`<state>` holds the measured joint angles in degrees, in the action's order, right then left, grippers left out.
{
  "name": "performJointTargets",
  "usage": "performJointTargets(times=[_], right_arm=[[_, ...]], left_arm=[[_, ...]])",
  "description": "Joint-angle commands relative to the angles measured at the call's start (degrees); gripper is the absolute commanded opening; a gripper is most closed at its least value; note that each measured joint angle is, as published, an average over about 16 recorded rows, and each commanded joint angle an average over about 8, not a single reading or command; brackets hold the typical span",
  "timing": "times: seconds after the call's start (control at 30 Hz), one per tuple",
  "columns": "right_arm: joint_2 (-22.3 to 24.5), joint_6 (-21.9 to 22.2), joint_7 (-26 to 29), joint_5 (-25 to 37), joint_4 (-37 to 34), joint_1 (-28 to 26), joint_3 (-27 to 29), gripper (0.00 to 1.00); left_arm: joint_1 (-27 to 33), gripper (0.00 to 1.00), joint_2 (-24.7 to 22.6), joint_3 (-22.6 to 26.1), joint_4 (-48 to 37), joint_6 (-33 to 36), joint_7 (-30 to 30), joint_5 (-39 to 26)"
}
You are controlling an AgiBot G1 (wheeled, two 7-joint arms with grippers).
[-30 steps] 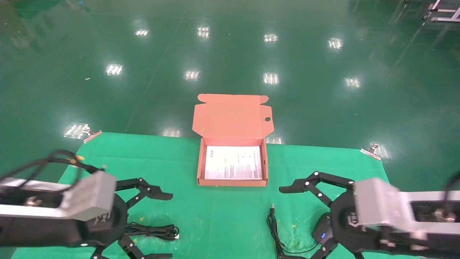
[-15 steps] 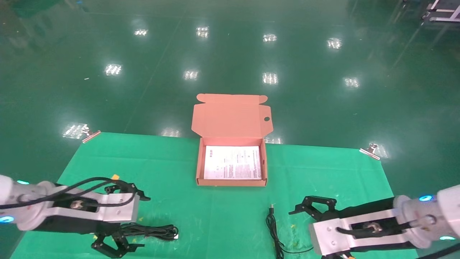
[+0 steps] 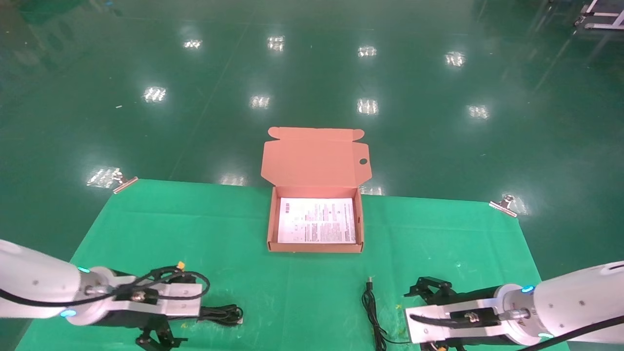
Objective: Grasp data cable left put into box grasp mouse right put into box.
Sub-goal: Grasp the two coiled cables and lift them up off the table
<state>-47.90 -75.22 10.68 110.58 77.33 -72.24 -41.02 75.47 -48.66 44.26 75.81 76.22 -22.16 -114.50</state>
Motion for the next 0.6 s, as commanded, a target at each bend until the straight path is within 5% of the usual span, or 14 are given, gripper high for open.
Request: performJointTargets(times=[0.03, 0.6], right_arm=[[-0.77, 1.49, 2.28, 2.7, -0.08, 0.78, -0.55, 1.0], [-10.3, 3.09, 24.97, 10.85, -9.06, 2.03, -1.15, 1.0]], left_arm=[[-0.78, 1.0, -0.54, 0.49, -0.23, -0.89, -1.19, -1.7], [-2.52, 1.0, -5.72, 0.27, -14.64, -7.54, -1.91, -2.78]])
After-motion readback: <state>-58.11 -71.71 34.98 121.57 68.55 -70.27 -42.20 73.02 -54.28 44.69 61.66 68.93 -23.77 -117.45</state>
